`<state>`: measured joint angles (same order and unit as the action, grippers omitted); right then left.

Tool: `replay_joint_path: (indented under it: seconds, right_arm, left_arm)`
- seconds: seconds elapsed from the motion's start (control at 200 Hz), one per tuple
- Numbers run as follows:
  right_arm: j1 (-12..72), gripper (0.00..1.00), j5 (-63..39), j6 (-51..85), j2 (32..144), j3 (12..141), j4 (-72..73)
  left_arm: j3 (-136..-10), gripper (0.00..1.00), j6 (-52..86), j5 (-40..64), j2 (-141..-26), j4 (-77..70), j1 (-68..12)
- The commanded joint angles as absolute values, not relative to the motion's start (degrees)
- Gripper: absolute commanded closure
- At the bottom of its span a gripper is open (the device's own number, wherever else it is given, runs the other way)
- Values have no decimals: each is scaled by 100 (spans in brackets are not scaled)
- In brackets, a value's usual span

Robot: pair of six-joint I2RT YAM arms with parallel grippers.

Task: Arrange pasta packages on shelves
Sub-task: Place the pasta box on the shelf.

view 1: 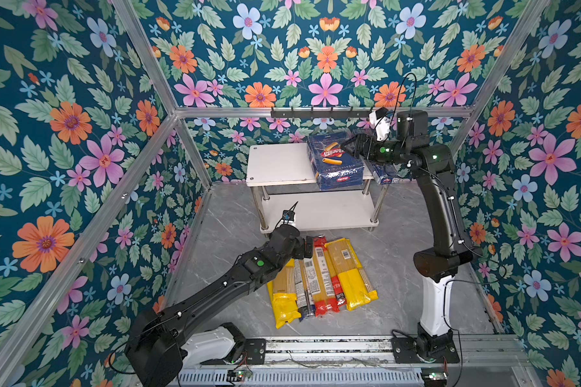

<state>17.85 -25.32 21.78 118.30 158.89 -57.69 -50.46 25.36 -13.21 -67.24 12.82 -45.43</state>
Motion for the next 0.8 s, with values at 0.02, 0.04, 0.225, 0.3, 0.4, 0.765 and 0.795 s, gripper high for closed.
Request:
replay_joint_path:
  seconds: [0.02, 0.04, 0.225, 0.3, 0.4, 0.765, 0.795]
  right_arm:
    - [1793, 1, -2224, 1880, 11594, 15823, -5748]
    - [1794, 1, -2203, 1862, 11560, 15808, -5761]
    - [1795, 1, -1951, 1708, 11029, 15388, -5845]
    - [1796, 1, -1847, 1692, 10643, 14851, -5744]
    - [1834, 1, -1774, 1692, 9896, 13618, -5303]
    - [2363, 1, -1181, 1678, 7301, 9779, -4354]
    - [2427, 1, -1162, 1721, 7143, 9547, -4337]
  left_arm:
    - [-5102, 0, 2505, -1316, -6741, 1187, -4543]
    - [-5106, 0, 2505, -1317, -6749, 1200, -4536]
    - [-5111, 0, 2505, -1380, -6717, 1230, -4539]
    - [-5084, 0, 2505, -1438, -6667, 1279, -4544]
    - [-4990, 0, 2599, -1624, -6564, 1324, -4542]
    - [-4586, 0, 2976, -2281, -6009, 1581, -4536]
    - [-4527, 0, 2999, -2269, -5945, 1557, -4535]
